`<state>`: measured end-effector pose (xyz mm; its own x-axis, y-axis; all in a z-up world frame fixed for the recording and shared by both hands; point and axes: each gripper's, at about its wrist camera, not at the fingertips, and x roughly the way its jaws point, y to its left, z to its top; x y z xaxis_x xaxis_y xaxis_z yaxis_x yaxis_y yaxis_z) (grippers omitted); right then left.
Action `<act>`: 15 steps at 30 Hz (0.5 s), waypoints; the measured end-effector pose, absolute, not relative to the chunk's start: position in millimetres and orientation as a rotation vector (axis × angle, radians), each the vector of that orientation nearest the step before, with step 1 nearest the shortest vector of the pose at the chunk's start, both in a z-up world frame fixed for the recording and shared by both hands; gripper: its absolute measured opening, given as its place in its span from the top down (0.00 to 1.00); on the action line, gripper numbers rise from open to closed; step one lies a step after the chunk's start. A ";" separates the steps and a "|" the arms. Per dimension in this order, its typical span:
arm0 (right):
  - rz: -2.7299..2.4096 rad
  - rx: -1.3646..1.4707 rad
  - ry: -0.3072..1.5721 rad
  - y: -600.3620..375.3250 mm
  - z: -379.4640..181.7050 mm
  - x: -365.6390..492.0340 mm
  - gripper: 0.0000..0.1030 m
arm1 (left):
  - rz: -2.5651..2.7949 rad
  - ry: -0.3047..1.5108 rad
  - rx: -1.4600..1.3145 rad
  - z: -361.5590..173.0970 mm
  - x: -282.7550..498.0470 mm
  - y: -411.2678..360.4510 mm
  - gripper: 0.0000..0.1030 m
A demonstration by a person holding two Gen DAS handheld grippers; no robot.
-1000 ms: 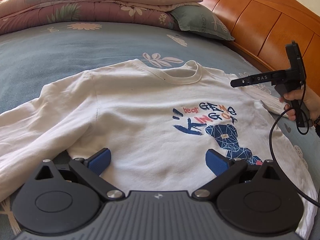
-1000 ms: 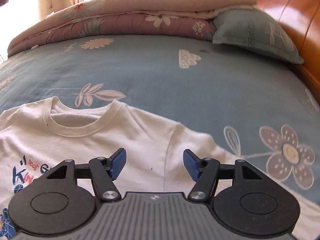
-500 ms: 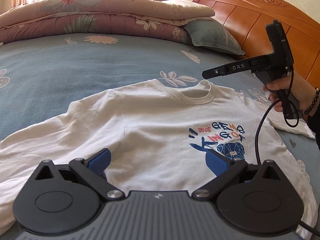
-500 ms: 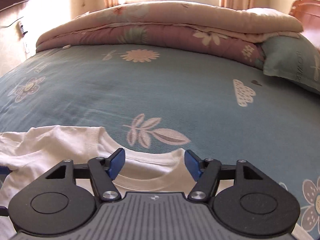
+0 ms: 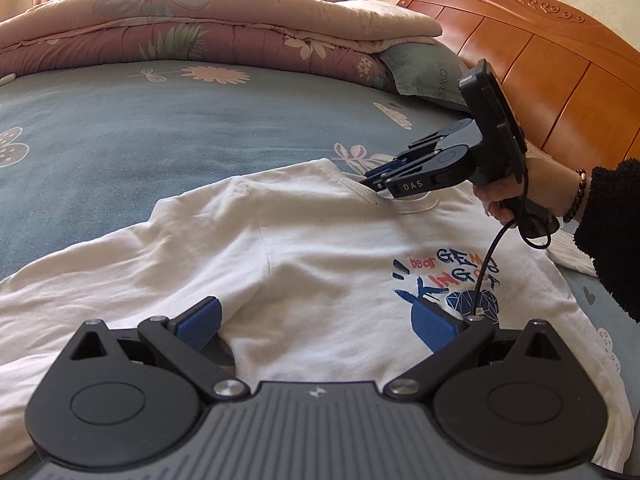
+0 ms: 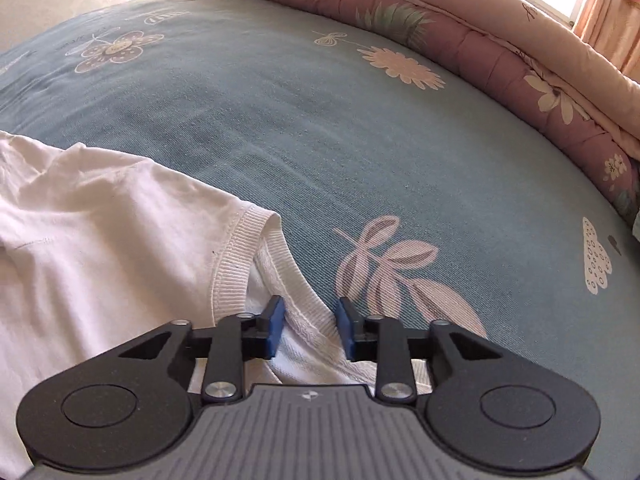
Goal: Fold clothes
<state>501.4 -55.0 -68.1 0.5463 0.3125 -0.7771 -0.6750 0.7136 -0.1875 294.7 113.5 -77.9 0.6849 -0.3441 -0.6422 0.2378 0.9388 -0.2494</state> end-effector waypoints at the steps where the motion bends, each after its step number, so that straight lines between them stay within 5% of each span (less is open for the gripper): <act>1: 0.594 -0.518 0.767 -50.7 -69.2 503.0 0.78 | -0.324 0.749 -0.152 -78.6 295.0 113.7 0.02; 4: 0.521 -0.430 0.734 -48.4 -64.3 516.2 0.79 | -0.318 0.752 -0.154 -79.3 294.9 114.3 0.02; 11: 0.532 -0.278 0.825 -75.1 -32.7 489.3 0.54 | -0.314 0.748 -0.163 -75.9 294.7 117.9 0.02; 15: 0.459 -0.194 0.923 -89.1 -59.0 493.5 0.53 | -0.321 0.748 -0.157 -75.2 294.4 115.6 0.02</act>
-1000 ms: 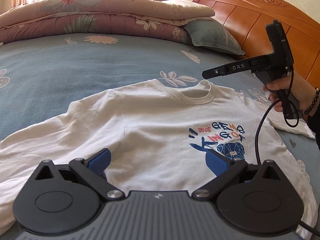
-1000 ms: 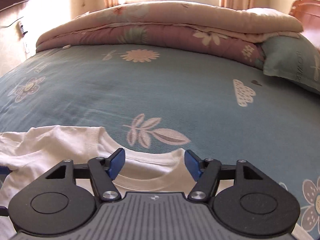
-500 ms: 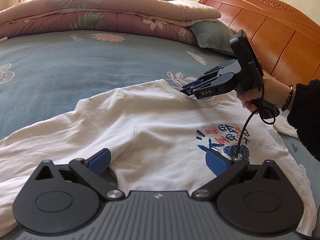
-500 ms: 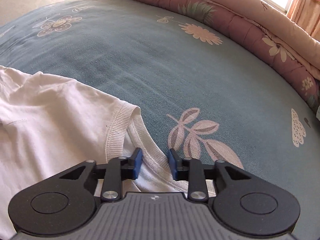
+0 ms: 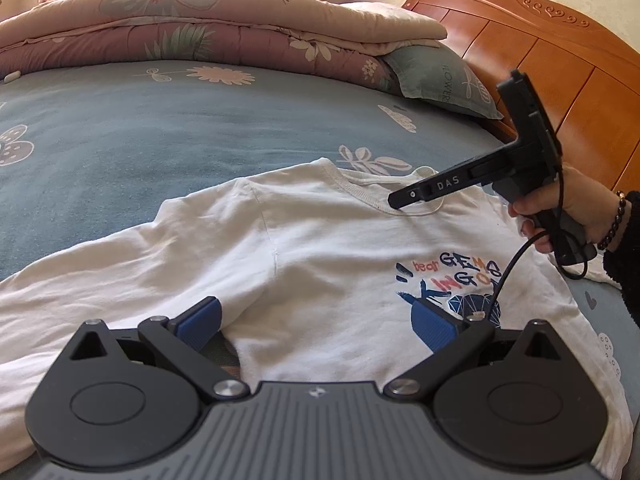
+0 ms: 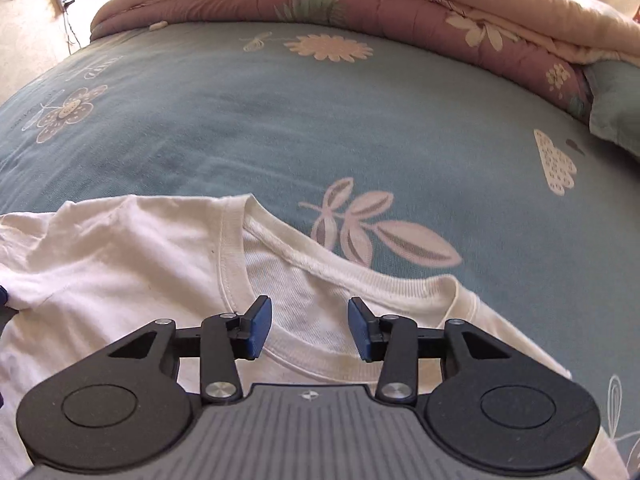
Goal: Fold clothes
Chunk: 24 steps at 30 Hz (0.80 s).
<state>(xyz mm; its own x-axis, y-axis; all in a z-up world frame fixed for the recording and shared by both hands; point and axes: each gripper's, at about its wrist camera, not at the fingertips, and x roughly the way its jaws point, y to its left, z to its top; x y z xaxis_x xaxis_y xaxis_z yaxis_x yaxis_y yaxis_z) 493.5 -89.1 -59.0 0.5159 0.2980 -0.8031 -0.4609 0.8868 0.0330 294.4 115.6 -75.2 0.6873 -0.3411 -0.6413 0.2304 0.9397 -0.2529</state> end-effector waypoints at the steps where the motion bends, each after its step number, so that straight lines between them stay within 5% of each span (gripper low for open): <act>1: 0.444 -0.167 0.918 -91.7 -66.3 497.1 0.51 | -0.324 0.748 -0.155 -75.3 294.6 115.0 0.02; 3: 0.454 -0.106 0.882 -93.3 -70.6 507.1 0.34 | -0.328 0.751 -0.151 -76.3 294.9 113.6 0.02; 13: 0.342 -0.122 0.841 -127.1 -28.0 482.5 0.25 | -0.335 0.741 -0.158 -71.6 290.8 114.2 0.02; 18: 0.224 -0.077 0.977 -163.7 -64.2 475.5 0.25 | -0.344 0.745 -0.147 -72.8 291.5 109.5 0.02; 21: 0.207 -0.069 0.914 -167.1 -80.8 491.4 0.06 | -0.345 0.754 -0.140 -75.7 293.0 106.7 0.02; 24: 0.192 -0.058 0.885 -166.1 -85.1 513.1 0.00 | -0.346 0.763 -0.133 -78.7 294.3 104.1 0.02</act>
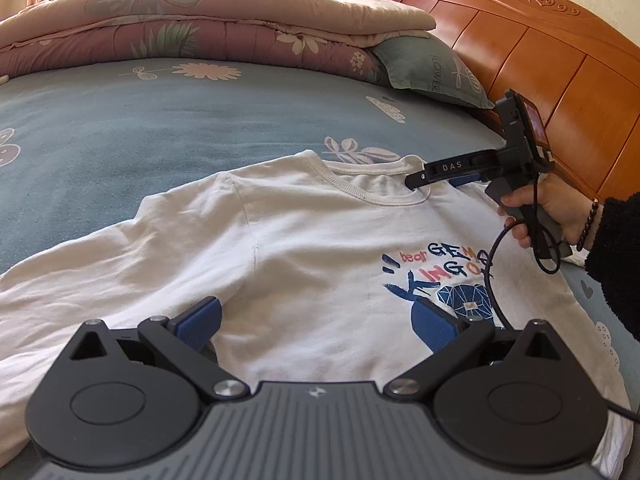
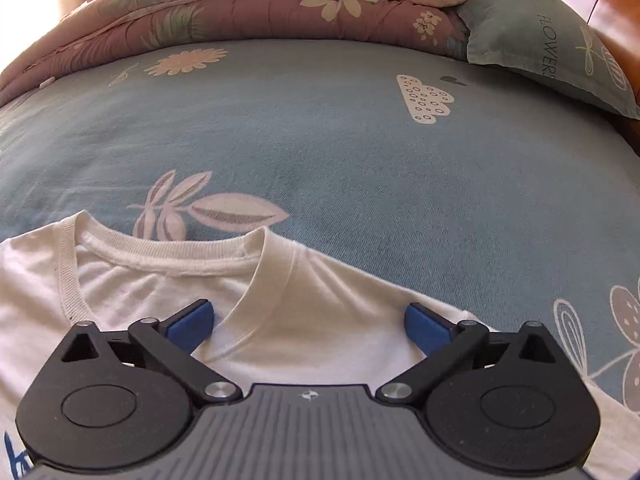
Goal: Fold clothes
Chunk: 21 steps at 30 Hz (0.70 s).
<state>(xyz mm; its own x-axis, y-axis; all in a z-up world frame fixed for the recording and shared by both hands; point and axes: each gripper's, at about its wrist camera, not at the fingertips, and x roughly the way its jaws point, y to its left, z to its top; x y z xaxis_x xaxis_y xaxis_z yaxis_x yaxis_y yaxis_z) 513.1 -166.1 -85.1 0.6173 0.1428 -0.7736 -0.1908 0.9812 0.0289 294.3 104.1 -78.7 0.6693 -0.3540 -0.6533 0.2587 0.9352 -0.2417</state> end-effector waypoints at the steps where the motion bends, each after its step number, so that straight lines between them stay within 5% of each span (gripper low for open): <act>1: 0.194 -0.052 0.890 -167.1 -82.3 517.4 0.00 | -0.348 0.764 -0.131 -78.9 294.0 103.6 0.02; 10: 0.300 0.061 0.907 -223.3 -9.4 426.9 0.00 | -0.377 0.745 -0.116 -71.5 286.4 92.0 0.02; 21: 0.238 0.175 0.972 -256.2 -64.6 372.0 0.00 | -0.442 0.706 -0.052 -60.9 270.5 67.0 0.02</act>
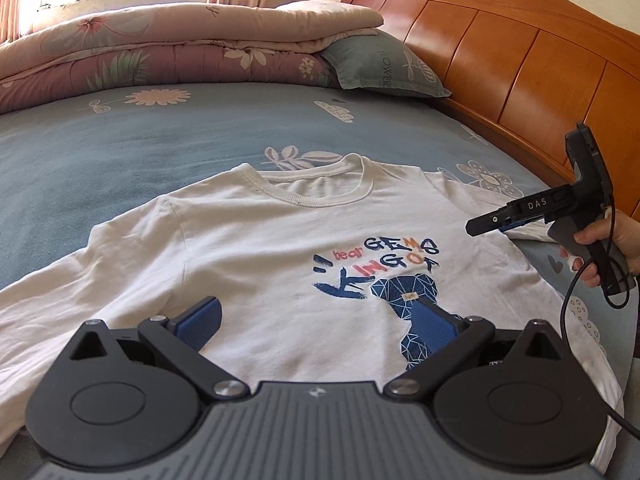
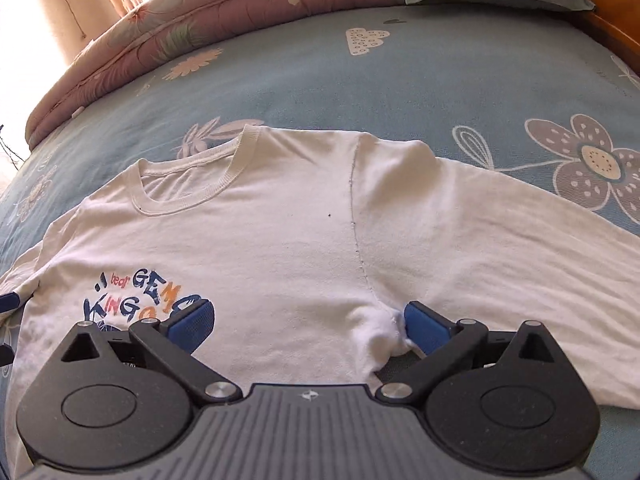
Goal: Fold clothes
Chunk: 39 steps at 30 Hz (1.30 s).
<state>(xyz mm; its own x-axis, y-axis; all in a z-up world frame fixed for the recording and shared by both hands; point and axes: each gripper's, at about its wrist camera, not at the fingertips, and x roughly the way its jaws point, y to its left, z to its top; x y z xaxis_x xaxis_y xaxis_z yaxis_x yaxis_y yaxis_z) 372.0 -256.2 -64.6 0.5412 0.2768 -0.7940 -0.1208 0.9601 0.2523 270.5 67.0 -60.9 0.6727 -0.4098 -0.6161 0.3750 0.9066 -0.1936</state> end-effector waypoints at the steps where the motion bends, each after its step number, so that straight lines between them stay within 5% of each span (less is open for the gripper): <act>1: 0.220 0.175 0.964 -255.0 -59.5 369.2 0.00 | -0.446 0.704 -0.056 -60.5 270.5 67.3 0.02; 16: -0.034 0.176 0.860 -267.4 -79.0 446.0 0.00 | -0.453 0.734 -0.053 -70.0 274.8 61.5 0.02; 26: 0.266 0.246 0.871 -238.6 -58.6 356.9 0.00 | -0.446 0.714 -0.044 -64.5 270.8 58.8 0.02; 39: 0.301 -0.048 0.808 -173.7 -72.9 284.1 0.00 | -0.440 0.745 -0.028 -81.2 277.8 48.1 0.02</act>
<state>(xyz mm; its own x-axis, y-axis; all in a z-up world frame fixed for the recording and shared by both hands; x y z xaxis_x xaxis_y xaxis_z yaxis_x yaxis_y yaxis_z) 284.1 -173.7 -72.9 0.6508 0.2465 -0.7181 -0.2829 0.9565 0.0719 277.8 48.1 -81.2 0.6485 -0.3965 -0.6497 0.3770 0.9089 -0.1784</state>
